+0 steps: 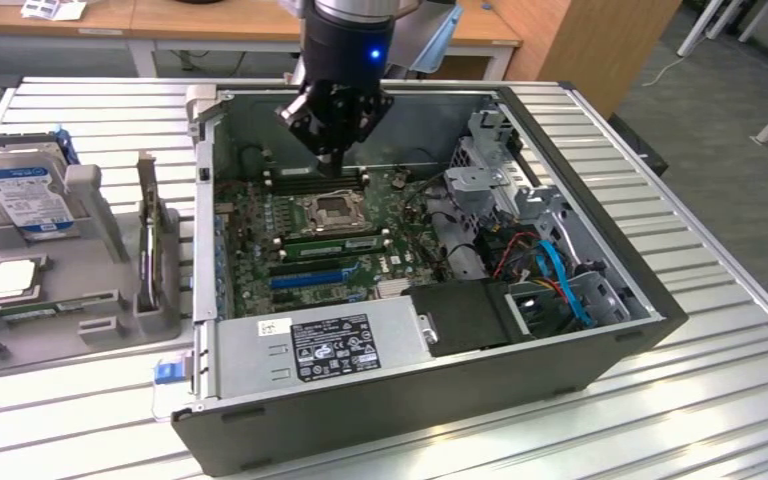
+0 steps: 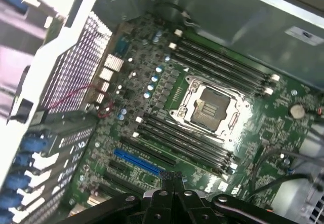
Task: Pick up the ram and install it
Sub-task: 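Press down the ram until it locks into place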
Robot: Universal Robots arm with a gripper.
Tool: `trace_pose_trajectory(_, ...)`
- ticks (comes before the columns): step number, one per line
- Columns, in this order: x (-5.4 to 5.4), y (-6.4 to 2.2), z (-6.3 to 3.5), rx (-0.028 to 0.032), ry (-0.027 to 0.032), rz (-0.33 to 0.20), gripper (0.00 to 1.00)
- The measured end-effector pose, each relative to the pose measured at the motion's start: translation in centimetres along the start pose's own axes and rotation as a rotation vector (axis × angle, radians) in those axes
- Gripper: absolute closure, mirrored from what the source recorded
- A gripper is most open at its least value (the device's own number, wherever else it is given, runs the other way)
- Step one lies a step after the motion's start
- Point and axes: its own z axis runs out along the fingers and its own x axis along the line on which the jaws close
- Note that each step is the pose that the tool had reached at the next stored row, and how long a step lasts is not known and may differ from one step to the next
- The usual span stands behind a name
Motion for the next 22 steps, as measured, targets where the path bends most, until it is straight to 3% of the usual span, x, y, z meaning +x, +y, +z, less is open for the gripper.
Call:
trace_pose_trajectory(9,0.0,0.0,0.03,-0.0097,0.0012,0.159,0.89)
trace_pose_trajectory(22,0.04,0.0,-0.69,-0.0223,0.0026,0.364,0.89)
